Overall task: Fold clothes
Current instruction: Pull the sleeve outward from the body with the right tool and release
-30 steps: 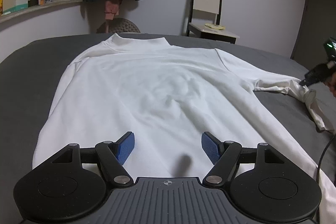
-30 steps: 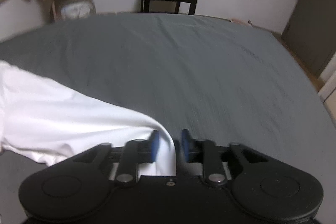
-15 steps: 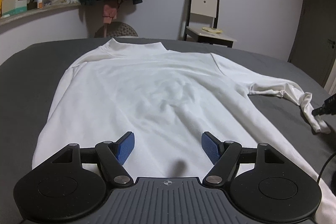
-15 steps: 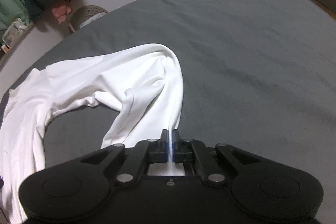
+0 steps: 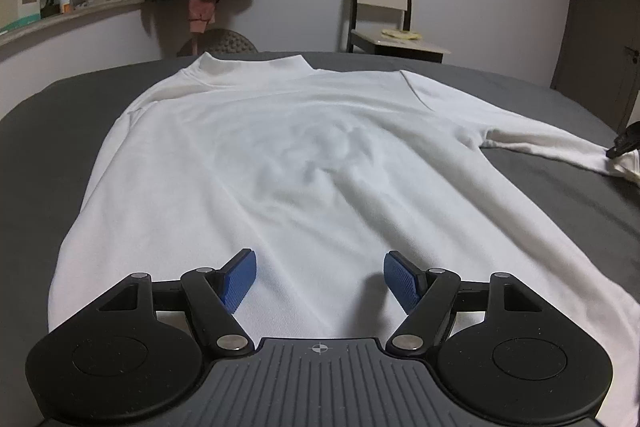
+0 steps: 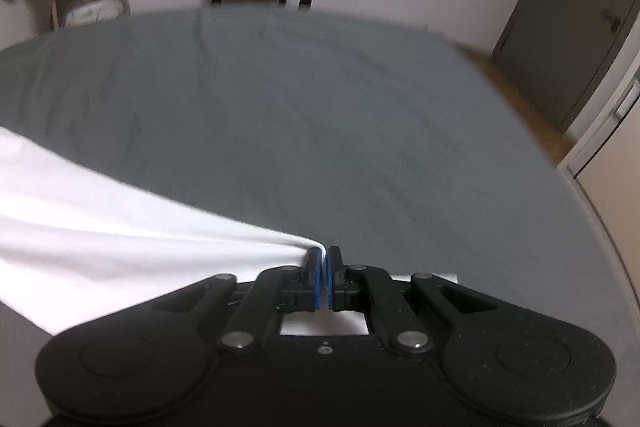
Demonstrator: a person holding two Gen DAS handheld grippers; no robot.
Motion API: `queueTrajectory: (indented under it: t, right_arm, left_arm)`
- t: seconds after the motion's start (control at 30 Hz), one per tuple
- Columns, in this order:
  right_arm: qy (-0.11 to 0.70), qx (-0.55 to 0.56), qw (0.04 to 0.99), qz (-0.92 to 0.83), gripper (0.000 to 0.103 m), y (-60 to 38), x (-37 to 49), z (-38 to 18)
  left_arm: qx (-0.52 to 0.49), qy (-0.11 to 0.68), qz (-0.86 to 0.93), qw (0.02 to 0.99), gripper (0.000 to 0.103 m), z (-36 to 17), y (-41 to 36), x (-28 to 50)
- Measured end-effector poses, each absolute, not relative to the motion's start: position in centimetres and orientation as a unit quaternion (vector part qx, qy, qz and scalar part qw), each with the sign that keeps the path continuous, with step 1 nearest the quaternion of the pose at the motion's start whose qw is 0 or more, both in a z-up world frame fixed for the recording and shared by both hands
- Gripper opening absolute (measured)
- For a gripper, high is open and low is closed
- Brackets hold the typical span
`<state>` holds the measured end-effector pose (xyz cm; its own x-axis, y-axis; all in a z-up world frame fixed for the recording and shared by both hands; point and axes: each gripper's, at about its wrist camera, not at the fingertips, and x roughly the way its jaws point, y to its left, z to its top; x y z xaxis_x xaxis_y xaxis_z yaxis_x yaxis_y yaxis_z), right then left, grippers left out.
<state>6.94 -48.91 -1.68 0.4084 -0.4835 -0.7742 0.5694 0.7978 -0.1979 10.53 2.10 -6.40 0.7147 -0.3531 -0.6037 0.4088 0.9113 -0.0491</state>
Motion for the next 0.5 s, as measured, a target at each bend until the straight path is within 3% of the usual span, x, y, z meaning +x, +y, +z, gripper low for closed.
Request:
queueTrajectory:
  t: [0.03, 0.1, 0.13, 0.5]
  right_arm:
    - [0.438, 0.051, 0.840, -0.317, 0.012, -48.9, 6.6, -1.7]
    - [0.423, 0.063, 0.843, -0.327, 0.037, -49.1, 5.4, -1.3]
    - [0.415, 0.071, 0.843, -0.334, 0.041, -49.3, 4.6, -1.1]
    - [0.312, 0.300, 0.814, -0.389, 0.042, -55.7, -3.4, -2.1]
  left_arm:
    - [0.045, 0.315, -0.207, 0.925, 0.072, -6.4, 2.1, 10.5]
    - [0.047, 0.315, -0.208, 0.925, 0.072, -6.4, 2.1, 10.5]
    - [0.047, 0.315, -0.208, 0.925, 0.072, -6.4, 2.1, 10.5]
    - [0.058, 0.311, -0.212, 0.925, 0.072, -6.2, 1.8, 9.8]
